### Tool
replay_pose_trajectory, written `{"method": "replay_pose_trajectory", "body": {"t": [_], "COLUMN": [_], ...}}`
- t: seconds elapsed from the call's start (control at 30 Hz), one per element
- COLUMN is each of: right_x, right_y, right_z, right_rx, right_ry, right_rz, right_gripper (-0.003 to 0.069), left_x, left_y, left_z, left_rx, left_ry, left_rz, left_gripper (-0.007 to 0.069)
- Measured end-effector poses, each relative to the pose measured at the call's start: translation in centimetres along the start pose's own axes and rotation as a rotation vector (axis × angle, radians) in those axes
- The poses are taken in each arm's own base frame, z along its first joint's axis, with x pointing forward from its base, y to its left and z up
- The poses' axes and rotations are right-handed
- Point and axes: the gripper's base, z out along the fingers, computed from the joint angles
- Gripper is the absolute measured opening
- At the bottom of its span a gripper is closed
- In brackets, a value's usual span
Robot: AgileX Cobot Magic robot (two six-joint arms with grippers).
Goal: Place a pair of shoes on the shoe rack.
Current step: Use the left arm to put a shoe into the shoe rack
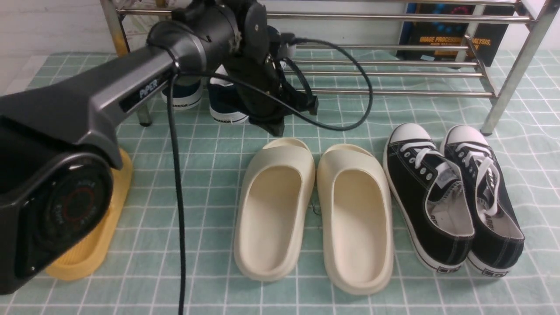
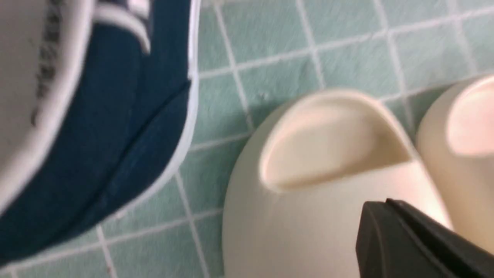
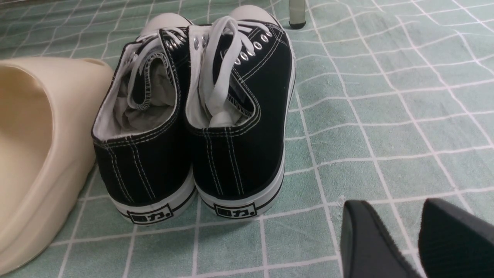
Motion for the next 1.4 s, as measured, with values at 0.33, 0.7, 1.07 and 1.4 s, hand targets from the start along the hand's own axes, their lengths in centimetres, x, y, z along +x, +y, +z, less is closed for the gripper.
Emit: {"method": "replay_pose_trajectory", "body": {"t": [0.33, 0.7, 1.07, 1.4], "right_x": [0.0, 0.0, 0.0, 0.0], "right_y": [0.0, 0.0, 0.0, 0.0], "right_z": [0.0, 0.0, 0.0, 0.0], "right_rx": [0.000, 0.000, 0.000, 0.000], "right_ry": [0.000, 0.000, 0.000, 0.000], "right_rz": [0.000, 0.000, 0.000, 0.000], "right_gripper": [0.0247, 0.0247, 0.0247, 0.0247], "left_x": [0.6, -0.5, -1.8, -3.0], "left_y": [2.4, 5.6, 4.4, 5.3], "left_z": [-4.1, -1.9, -1.1, -1.3], "left_rx": [-0.259, -0.316, -0.157, -0.104], "left_ry": [0.061, 0.009, -0.135, -0.247], "left_rz": [0.055, -0.006, -0.056, -0.115], "left_gripper": [-0.0013, -0.0013, -0.0013, -0.0013]}}
